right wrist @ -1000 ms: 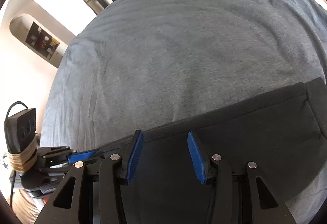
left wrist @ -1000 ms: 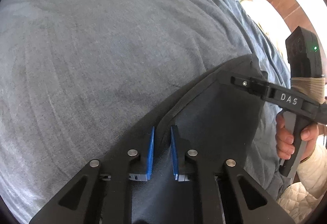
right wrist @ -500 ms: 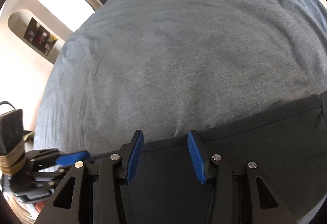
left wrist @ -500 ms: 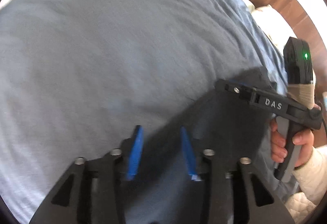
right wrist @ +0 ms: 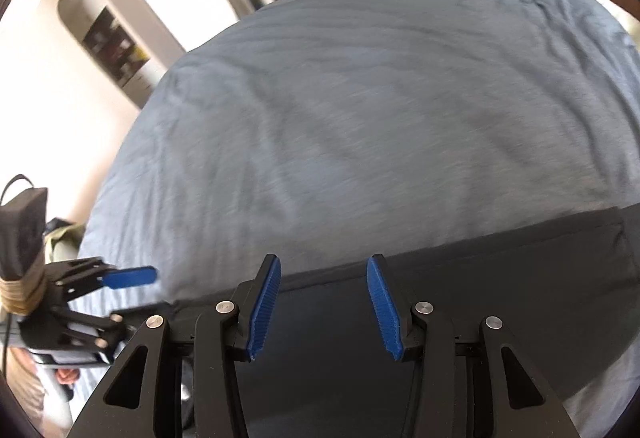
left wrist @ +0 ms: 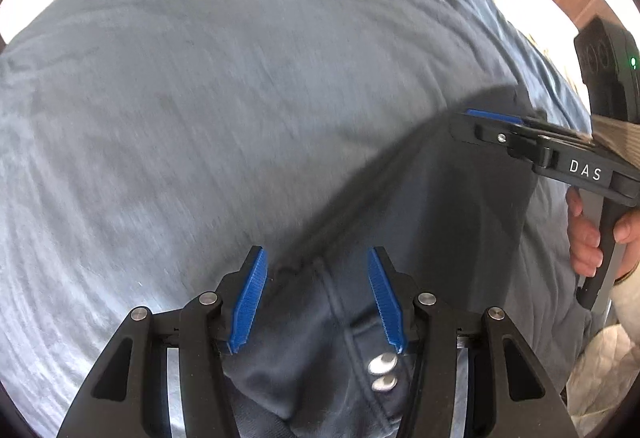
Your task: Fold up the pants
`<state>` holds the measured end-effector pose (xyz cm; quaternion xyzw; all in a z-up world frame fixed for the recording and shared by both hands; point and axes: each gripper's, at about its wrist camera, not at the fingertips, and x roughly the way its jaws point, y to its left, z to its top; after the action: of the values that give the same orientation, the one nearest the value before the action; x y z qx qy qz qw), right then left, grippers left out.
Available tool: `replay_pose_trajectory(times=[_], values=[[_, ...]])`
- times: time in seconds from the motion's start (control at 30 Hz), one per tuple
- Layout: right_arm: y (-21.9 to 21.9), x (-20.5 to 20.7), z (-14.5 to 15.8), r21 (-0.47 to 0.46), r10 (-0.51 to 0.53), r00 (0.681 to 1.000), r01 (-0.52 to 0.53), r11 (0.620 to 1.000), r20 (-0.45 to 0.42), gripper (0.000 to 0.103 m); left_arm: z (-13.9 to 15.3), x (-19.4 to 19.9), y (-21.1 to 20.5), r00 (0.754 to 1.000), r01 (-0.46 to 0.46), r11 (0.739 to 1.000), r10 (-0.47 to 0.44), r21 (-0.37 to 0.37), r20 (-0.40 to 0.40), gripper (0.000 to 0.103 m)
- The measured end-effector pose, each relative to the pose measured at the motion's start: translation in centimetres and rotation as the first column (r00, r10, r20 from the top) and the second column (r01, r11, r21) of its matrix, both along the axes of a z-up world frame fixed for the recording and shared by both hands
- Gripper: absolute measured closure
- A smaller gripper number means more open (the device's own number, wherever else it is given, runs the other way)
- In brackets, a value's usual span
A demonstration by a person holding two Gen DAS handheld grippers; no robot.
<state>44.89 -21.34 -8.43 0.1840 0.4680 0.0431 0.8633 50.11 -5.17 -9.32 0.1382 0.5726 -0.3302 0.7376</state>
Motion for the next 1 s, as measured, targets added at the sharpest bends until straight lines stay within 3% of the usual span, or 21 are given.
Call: replay_pose_trajectory(times=[0.17, 0.3, 0.47, 0.63, 0.83, 0.9, 1.0], values=[[1.3, 0.3, -2.3, 0.053, 0.025, 0.998, -0.021, 0.998, -0.066, 0.056, -2.1, 0.2, 0.2, 0.999, -0.028, 1.0, 0.028, -0.013, -0.041, 0.052], [1.7, 0.2, -3.7, 0.089, 0.009, 0.995, 0.0, 0.996, -0.099, 0.056, -2.8, 0.2, 0.8, 0.996, -0.079, 0.996, 0.076, -0.051, -0.051, 0.071], [2.5, 0.1, -4.2, 0.093, 0.022, 0.995, -0.014, 0.996, -0.095, 0.056, -1.7, -0.5, 1.7, 0.995, -0.104, 0.991, 0.103, -0.089, -0.013, 0.078], [3.0, 1.1, -4.4, 0.108, 0.036, 0.996, -0.027, 0.994, -0.079, 0.056, -0.4, -0.4, 2.9, 0.985, -0.163, 0.979, 0.17, -0.12, 0.044, 0.078], [3.2, 2.9, -5.6, 0.11, 0.029, 0.996, -0.02, 0.994, -0.084, 0.056, -2.9, 0.6, 2.7, 0.982, -0.186, 0.98, 0.186, -0.072, 0.004, 0.076], [3.3, 3.0, -5.9, 0.108, 0.033, 0.995, -0.023, 0.994, -0.089, 0.056, -2.9, 0.7, 2.7, 0.98, -0.199, 0.978, 0.199, -0.066, 0.007, 0.066], [3.1, 2.7, -5.6, 0.116, 0.032, 0.996, -0.022, 0.993, -0.083, 0.056, -2.5, 0.4, 2.4, 0.978, -0.208, 0.977, 0.209, -0.05, 0.018, 0.06]])
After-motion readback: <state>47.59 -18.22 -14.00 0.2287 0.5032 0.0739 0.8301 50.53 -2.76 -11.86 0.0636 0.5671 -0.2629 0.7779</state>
